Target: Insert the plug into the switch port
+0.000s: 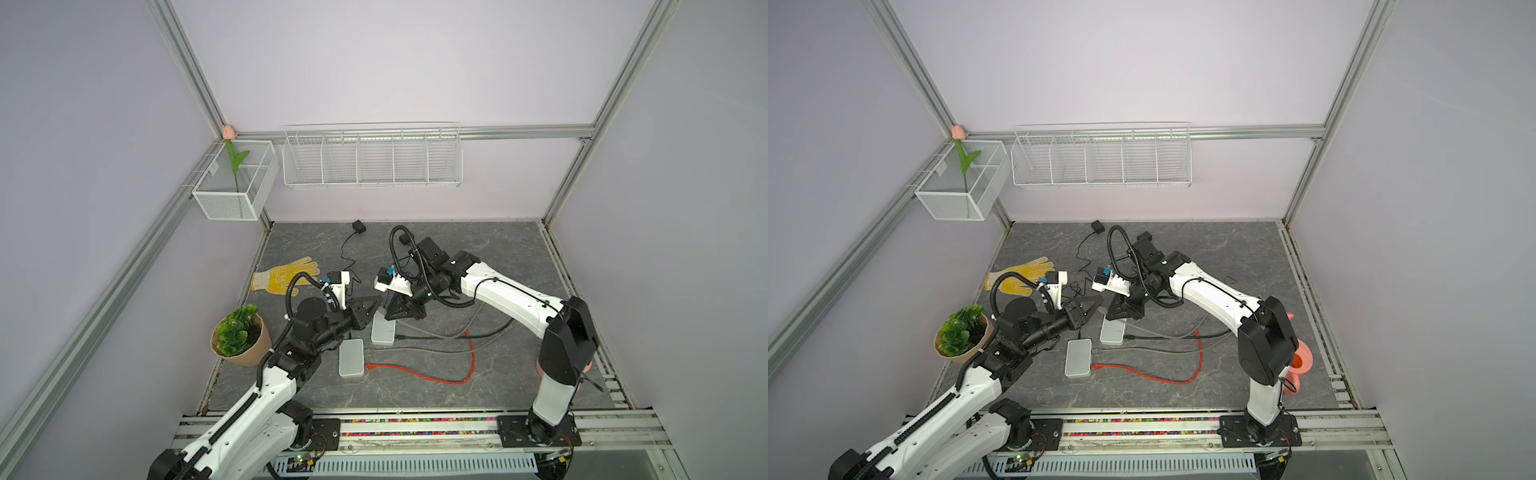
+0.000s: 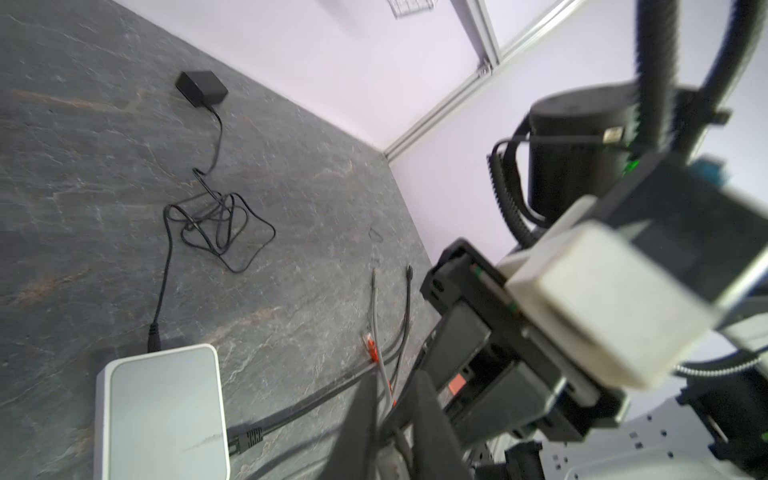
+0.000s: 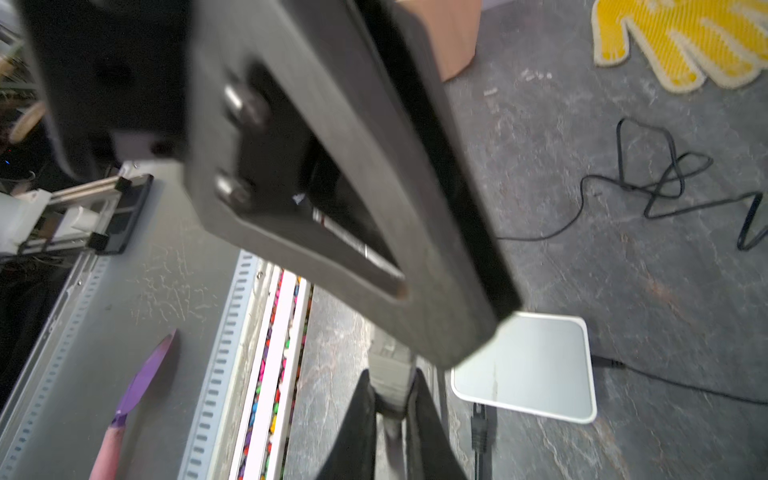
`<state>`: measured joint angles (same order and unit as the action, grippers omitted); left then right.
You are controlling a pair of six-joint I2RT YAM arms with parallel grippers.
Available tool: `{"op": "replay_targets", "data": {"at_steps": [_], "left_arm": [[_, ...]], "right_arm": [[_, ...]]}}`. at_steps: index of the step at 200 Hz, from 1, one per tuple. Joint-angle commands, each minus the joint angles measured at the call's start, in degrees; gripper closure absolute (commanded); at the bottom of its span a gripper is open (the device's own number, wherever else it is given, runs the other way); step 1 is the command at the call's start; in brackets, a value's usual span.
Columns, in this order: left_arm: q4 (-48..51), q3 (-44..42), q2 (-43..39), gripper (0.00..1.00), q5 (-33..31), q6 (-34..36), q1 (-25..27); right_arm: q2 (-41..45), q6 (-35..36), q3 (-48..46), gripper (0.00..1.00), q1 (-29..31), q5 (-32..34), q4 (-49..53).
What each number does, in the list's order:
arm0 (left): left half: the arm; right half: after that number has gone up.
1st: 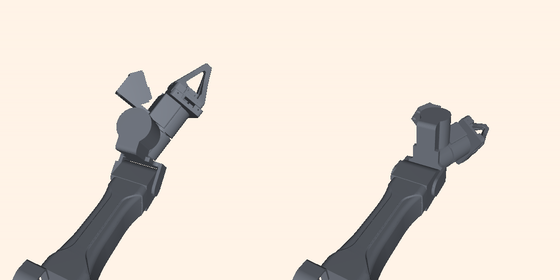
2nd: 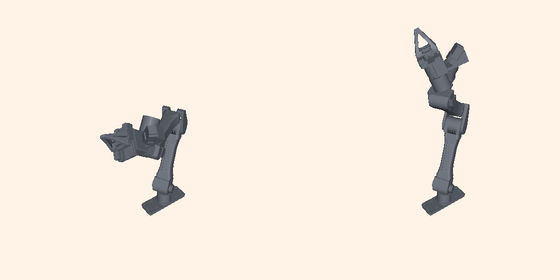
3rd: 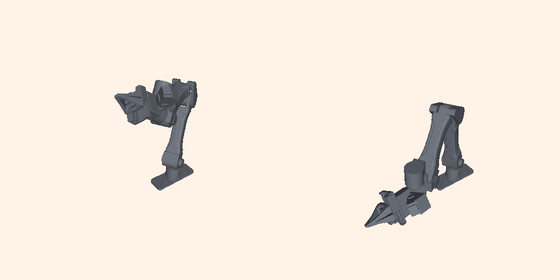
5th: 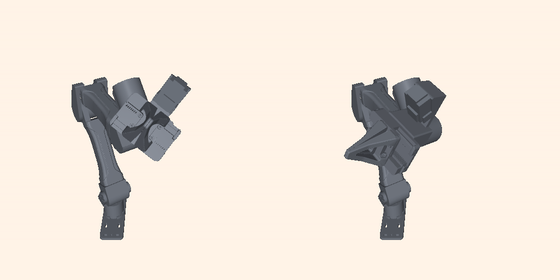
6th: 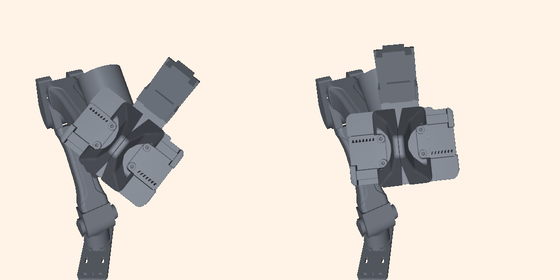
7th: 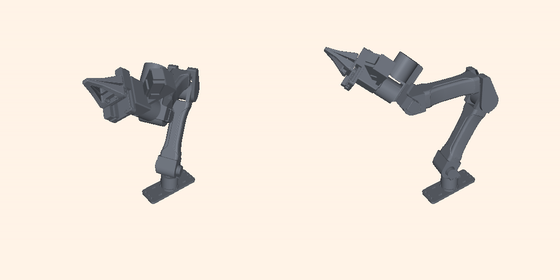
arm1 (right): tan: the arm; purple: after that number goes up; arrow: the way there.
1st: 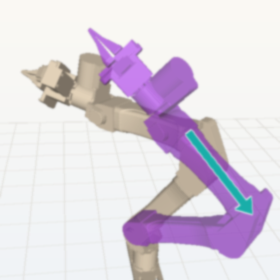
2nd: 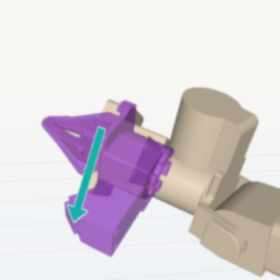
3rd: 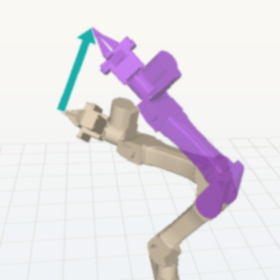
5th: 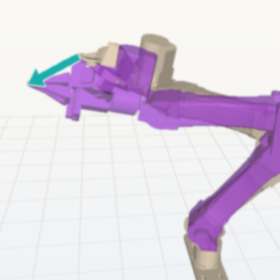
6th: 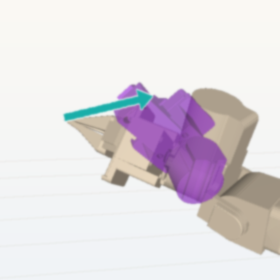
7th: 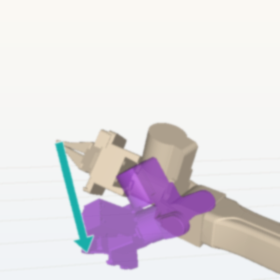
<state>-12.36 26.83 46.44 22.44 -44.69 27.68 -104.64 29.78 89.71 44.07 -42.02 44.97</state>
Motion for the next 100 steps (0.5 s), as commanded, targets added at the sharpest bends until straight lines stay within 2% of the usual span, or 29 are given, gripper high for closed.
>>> {"op": "replay_targets", "data": {"at_steps": [1,14,66,83,100], "left_arm": [[-6.34,0.51,-2.92,0.57,-4.86,-1.60,-2.09],[-5.41,0.33,-4.43,0.52,-4.86,-1.88,-3.16],[-0.15,-0.02,-6.43,0.57,-4.71,-0.38,-4.97],[4.42,0.24,-6.80,0.57,-6.08,1.57,-4.93],[9.22,0.35,-6.17,0.57,-7.67,3.41,-4.92]], "right_arm": [[0.21,-0.18,-2.38,0.93,0.37,1.65,5.65],[0.29,-0.16,-2.43,0.93,0.32,1.94,5.74],[0.14,-0.23,-2.24,0.93,0.27,5.11,6.16],[-0.36,-0.54,-1.93,0.93,0.21,9.89,6.44],[-1.53,-1.45,-1.53,0.93,-0.21,19.34,6.72]]}}
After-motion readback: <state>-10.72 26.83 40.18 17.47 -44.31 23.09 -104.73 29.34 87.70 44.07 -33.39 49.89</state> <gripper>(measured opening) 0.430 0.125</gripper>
